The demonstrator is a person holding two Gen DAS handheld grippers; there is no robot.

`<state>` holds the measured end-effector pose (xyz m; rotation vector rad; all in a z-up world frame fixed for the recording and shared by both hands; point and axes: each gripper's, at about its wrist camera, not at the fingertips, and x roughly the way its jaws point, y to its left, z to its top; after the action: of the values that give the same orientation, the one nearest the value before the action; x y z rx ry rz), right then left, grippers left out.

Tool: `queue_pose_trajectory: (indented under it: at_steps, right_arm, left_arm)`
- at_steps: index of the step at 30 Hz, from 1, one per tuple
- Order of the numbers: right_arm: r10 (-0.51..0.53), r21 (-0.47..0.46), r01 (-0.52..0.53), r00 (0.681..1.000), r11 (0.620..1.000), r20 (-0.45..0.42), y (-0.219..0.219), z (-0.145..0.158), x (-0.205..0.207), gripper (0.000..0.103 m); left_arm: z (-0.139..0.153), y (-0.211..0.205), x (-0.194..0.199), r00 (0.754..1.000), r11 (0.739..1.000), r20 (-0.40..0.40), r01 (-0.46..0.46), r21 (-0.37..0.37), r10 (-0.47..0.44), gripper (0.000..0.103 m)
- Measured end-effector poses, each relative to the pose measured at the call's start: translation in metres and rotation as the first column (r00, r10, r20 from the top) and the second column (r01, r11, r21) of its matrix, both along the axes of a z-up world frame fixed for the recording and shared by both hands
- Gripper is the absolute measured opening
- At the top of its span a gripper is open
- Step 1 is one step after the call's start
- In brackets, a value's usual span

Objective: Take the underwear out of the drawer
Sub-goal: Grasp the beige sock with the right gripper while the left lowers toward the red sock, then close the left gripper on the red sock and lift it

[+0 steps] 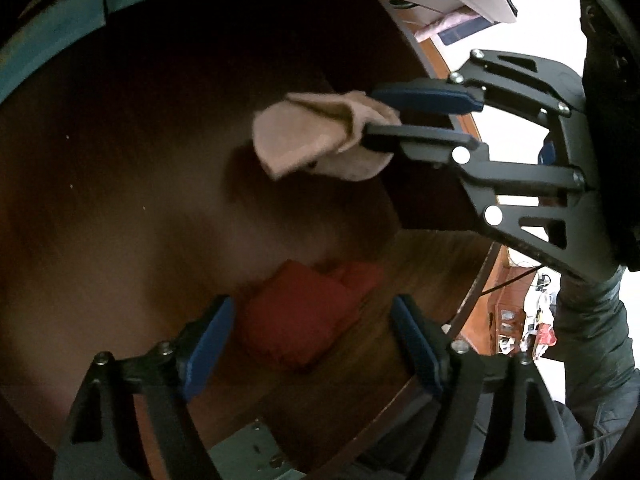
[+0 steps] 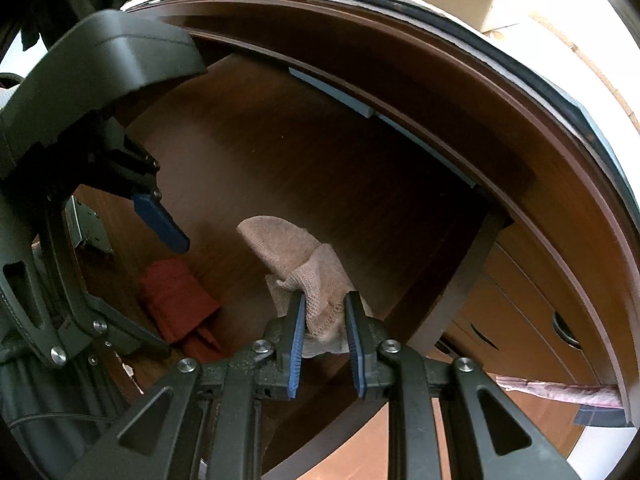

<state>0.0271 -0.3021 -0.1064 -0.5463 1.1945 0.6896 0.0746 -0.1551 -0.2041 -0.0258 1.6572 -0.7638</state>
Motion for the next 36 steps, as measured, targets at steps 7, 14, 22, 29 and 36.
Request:
queue_pose_trajectory:
  at_steps: [7, 14, 22, 29, 36]
  right_arm:
    - [-0.001, 0.009, 0.001, 1.000, 1.000, 0.001, -0.006, 0.000, 0.001, 0.022]
    - [-0.018, 0.036, 0.018, 1.000, 0.999, 0.000, -0.005, 0.005, 0.001, 0.022]
    - [-0.068, 0.096, 0.067, 0.998, 0.993, 0.011, -0.013, 0.009, -0.001, 0.022]
    - [-0.117, 0.164, 0.113, 0.993, 0.980, 0.018, -0.019, 0.016, -0.004, 0.022]
    - [-0.148, 0.231, 0.137, 0.989, 0.963, 0.028, -0.022, 0.019, -0.013, 0.022]
  left_arm:
    - [-0.003, 0.004, -0.002, 1.000, 1.000, -0.011, -0.007, 0.004, 0.008, 0.069]
    - [-0.008, 0.009, -0.003, 1.000, 1.000, 0.005, -0.027, -0.001, 0.027, 0.035]
    - [0.008, 0.025, -0.004, 0.991, 0.997, 0.110, -0.070, -0.018, 0.071, 0.031]
    - [0.027, 0.047, -0.002, 0.964, 0.991, 0.232, -0.131, -0.026, 0.133, 0.031]
    - [0.043, 0.068, -0.007, 0.924, 0.980, 0.327, -0.193, -0.045, 0.197, 0.031]
